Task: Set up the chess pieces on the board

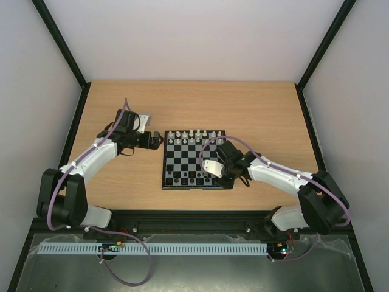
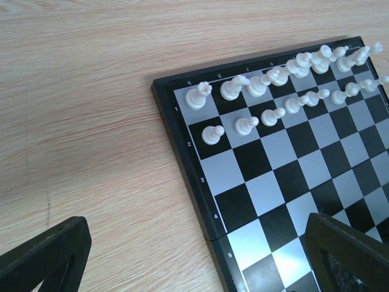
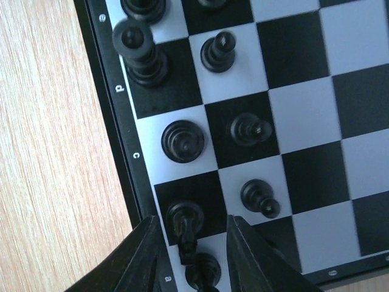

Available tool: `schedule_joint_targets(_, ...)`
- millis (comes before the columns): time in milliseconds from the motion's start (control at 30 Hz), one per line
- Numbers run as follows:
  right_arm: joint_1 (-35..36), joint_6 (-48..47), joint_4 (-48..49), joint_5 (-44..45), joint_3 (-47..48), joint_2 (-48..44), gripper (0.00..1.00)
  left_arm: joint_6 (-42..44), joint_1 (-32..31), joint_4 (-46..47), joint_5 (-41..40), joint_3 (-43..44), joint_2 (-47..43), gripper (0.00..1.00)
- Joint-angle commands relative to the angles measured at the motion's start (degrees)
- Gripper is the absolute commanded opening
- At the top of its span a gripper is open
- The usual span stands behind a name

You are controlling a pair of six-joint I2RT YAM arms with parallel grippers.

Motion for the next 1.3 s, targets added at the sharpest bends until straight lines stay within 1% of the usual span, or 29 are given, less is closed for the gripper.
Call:
schedule_joint_targets(0, 0.4, 0.4, -3.8, 0.3, 4.6, 0.0, 0.31, 2.8, 0.1, 0.1, 3.3, 0.3, 0.1, 0.99)
schedule_joint_targets(67, 0.4, -0.1, -6.0, 0.3, 6.8, -0.8, 0.32, 5.0, -0.2, -1.6, 3.7, 1.5, 0.2, 0.99)
schedule_joint_targets(133, 0.3, -1.2, -9.0, -1.1, 9.0, -1.9, 0.36, 8.6, -1.3, -3.6, 3.3, 2.9, 0.1, 0.99)
schedule_joint_targets(267, 0.1, 0.1, -12.3, -1.6, 12.9, -4.6, 0.37, 20.9, -6.3, -10.2, 1.7, 5.4, -0.9, 0.99)
schedule_joint_targets(300, 0.0, 0.7, -13.1, -1.4, 14.0, -4.9, 0.37, 23.7, -7.5, -12.0, 2.0, 5.8, -1.3, 0.97)
schedule_joint_targets(367, -0.3, 2.3, -14.6, -0.5, 15.9, -5.6, 0.37, 29.1, -9.8, -15.6, 3.1, 6.5, -2.0, 0.86)
schedule_joint_targets(433, -0.8, 4.2, -15.9, 0.5, 17.4, -6.7, 0.36, 34.9, -11.7, -19.5, 4.7, 7.0, -2.3, 0.71)
schedule_joint_targets(500, -1.7, 5.8, -17.1, 0.6, 18.6, -7.9, 0.37, 39.4, -12.9, -22.4, 5.0, 7.0, -2.3, 0.6)
schedule_joint_targets(567, -2.9, 7.8, -19.7, -0.5, 20.8, -9.0, 0.37, 42.2, -14.0, -23.4, 3.7, 6.6, -2.1, 0.52)
schedule_joint_targets(633, -4.5, 10.0, -22.9, -2.4, 24.3, -9.7, 0.36, 46.5, -14.5, -25.2, 4.0, 6.6, -1.7, 0.46)
schedule_joint_targets(700, -5.7, 11.9, -25.5, -3.1, 27.8, -10.1, 0.37, 49.1, -14.8, -26.1, 3.9, 7.1, -1.0, 0.39)
schedule_joint_targets(833, -7.5, 14.6, -27.3, -3.1, 30.7, -11.1, 0.36, 53.2, -16.4, -28.8, 5.1, 9.6, 2.0, 0.33)
schedule_joint_targets(1067, -8.4, 16.7, -25.0, -3.1, 27.6, -12.3, 0.36, 57.0, -19.3, -30.5, 4.9, 12.0, 6.9, 0.28)
schedule_joint_targets(1133, -8.7, 16.8, -24.7, -2.7, 27.6, -12.3, 0.36, 57.8, -20.3, -30.7, 4.4, 12.4, 7.8, 0.28)
schedule_joint_targets(1200, -9.0, 16.6, -24.6, -2.2, 27.2, -12.5, 0.36, 57.8, -21.4, -30.4, 3.3, 12.7, 8.9, 0.32)
schedule_joint_targets(1267, -9.1, 16.6, -24.6, -2.0, 26.9, -12.8, 0.36, 57.8, -22.2, -29.5, 2.7, 12.7, 9.9, 0.33)
